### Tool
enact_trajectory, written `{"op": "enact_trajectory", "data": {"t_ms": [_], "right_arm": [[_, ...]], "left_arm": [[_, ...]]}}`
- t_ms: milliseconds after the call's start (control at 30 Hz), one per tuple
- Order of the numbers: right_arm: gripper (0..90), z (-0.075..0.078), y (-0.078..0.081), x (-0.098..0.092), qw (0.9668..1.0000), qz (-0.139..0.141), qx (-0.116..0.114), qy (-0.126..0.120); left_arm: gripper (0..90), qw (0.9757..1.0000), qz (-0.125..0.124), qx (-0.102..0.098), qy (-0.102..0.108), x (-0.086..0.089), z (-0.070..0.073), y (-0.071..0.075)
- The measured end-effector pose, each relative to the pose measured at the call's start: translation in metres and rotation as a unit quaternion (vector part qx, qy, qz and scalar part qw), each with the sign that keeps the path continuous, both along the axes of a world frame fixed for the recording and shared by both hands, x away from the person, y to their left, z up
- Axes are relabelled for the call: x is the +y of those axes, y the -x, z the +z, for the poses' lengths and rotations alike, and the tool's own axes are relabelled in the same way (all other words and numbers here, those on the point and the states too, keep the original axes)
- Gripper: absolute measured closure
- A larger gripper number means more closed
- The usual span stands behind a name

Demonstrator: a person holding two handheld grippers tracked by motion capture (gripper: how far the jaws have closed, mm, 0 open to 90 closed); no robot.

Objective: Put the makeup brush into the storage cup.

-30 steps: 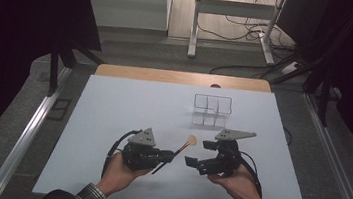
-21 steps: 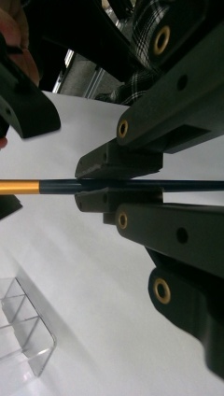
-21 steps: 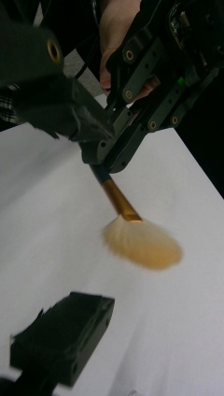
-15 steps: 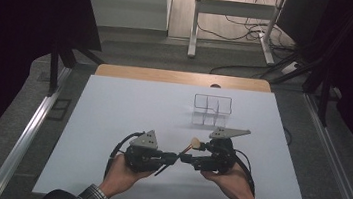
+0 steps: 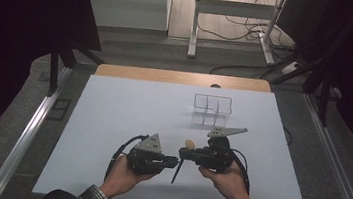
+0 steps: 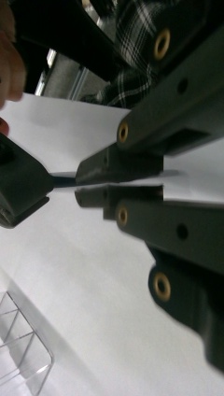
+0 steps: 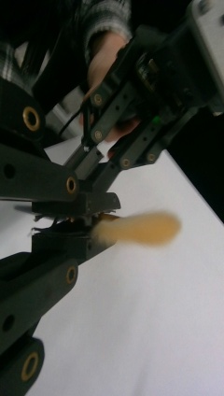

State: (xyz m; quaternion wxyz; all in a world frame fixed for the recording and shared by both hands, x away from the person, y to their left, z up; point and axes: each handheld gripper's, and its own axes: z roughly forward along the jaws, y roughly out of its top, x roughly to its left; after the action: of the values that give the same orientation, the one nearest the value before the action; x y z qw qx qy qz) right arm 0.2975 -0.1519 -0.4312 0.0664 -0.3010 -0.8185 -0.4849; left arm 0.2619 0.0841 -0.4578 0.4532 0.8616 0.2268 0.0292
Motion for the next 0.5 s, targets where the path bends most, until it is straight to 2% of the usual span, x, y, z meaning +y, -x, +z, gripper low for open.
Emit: {"op": "enact_trajectory", "data": {"t_ms": [167,333,500], "right_arm": [[84.2,0.0017,0.0019,0.0008,0.9998,-0.002,-0.012,0.014],[84.2,0.0027,0.0008,-0.0028,0.9998,-0.007,-0.016,0.009],[84.1,0.0048,-0.0001,-0.0082,0.9994,-0.014,-0.029,0.01]], "left_arm": [[59.5,0.9999,0.015,-0.002,-0.004,0.0016,0.0008,-0.0011],[39.5,0.9995,0.03,0.001,-0.011,0.0007,-0.0001,-0.0024],[25.1,0.9991,0.039,0.005,-0.019,0.0031,0.0001,-0.0041]]}}
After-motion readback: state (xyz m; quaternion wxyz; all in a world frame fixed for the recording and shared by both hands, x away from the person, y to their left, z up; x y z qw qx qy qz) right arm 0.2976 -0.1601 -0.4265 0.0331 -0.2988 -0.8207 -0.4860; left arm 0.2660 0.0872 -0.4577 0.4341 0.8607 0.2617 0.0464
